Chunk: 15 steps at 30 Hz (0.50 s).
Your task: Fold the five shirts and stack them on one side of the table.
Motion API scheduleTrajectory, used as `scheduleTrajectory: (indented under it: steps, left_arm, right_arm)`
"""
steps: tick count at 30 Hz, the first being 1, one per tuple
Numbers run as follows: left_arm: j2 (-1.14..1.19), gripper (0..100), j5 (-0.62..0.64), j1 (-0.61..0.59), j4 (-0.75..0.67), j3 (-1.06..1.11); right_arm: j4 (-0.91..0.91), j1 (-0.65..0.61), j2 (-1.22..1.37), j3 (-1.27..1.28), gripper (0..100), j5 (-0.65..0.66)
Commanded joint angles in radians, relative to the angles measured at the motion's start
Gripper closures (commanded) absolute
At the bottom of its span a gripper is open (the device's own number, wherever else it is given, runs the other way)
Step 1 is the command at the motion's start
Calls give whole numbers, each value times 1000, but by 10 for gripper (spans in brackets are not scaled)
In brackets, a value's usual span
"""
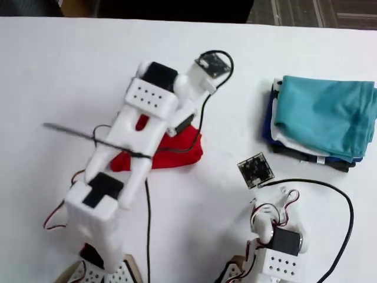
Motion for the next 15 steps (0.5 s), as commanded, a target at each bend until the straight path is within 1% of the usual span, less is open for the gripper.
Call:
scheduleTrajectory:
  steps: [1, 3, 6, 7, 11, 15]
  left_arm:
    - [31, 964, 3, 12, -11, -8]
    - [37, 902, 0, 14, -12, -12]
    - [35, 758, 0, 5, 2, -91]
    - [35, 742, 0, -8, 14, -134]
    - [35, 766, 2, -110, 38, -349]
    - [35, 771, 3, -285, 38, -467]
  right_arm:
    - [4, 7, -19, 11, 932, -5]
    - [4, 7, -19, 11, 932, -5]
    - [4, 7, -19, 11, 932, -5]
    - [4, 7, -19, 11, 932, -5]
    - [4, 7, -19, 11, 932, -5]
    - [4, 7, -19, 11, 932, -5]
